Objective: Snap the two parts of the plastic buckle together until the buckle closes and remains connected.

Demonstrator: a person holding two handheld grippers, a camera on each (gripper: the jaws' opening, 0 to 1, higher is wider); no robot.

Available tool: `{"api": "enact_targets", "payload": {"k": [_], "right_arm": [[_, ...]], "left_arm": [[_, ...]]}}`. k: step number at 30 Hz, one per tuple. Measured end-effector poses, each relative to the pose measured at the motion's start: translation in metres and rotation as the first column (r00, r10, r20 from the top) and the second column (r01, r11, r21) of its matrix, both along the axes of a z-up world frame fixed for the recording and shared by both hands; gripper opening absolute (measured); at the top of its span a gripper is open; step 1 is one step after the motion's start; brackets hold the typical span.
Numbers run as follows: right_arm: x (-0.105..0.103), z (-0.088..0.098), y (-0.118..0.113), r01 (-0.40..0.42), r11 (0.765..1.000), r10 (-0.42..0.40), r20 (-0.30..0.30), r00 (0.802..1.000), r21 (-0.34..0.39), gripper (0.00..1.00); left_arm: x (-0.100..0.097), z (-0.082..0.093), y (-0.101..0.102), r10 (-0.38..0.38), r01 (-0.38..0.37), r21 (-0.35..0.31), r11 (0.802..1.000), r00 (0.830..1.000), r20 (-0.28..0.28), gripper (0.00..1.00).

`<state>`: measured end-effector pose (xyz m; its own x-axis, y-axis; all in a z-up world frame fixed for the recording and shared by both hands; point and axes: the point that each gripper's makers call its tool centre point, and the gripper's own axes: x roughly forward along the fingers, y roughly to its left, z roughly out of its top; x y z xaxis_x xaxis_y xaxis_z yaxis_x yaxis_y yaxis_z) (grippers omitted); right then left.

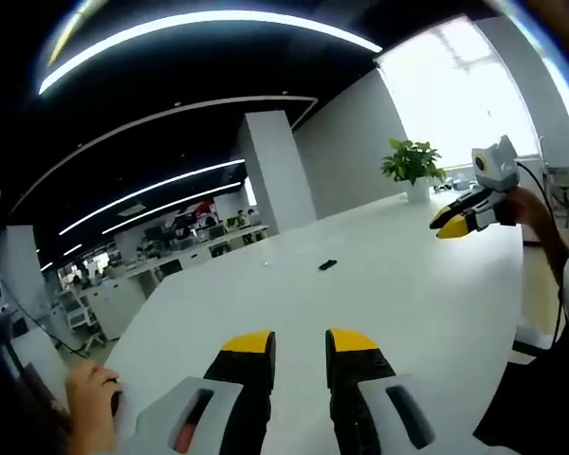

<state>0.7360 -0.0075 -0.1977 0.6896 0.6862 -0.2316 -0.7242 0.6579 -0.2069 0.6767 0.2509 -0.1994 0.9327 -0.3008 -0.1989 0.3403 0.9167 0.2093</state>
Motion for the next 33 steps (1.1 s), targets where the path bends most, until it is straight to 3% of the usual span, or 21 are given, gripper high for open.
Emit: {"api": "enact_targets", "payload": {"k": [11, 18, 28, 33], "right_arm": [[-0.01, -0.003, -0.014, 0.057, 0.998, -0.057, 0.008, 0.998, 0.018, 0.2], [-0.006, -0.009, -0.015, 0.086, 0.996, -0.086, 0.023, 0.996, -0.019, 0.2], [-0.007, -0.003, -0.017, 0.114, 0.993, -0.115, 0.027, 0.993, 0.023, 0.2], [-0.01, -0.002, -0.03, 0.174, 0.984, -0.175, 0.033, 0.984, 0.034, 0.21]], "left_arm": [[-0.017, 0.001, 0.005, 0.024, -0.024, -0.013, 1.0, 1.0, 0.013, 0.21], [-0.019, 0.001, 0.016, 0.082, -0.082, -0.001, 0.997, 0.996, 0.026, 0.21], [-0.02, -0.002, 0.025, 0.126, -0.127, 0.015, 0.992, 0.992, 0.027, 0.21], [-0.025, -0.001, 0.024, 0.125, -0.126, 0.018, 0.992, 0.992, 0.028, 0.23]]}}
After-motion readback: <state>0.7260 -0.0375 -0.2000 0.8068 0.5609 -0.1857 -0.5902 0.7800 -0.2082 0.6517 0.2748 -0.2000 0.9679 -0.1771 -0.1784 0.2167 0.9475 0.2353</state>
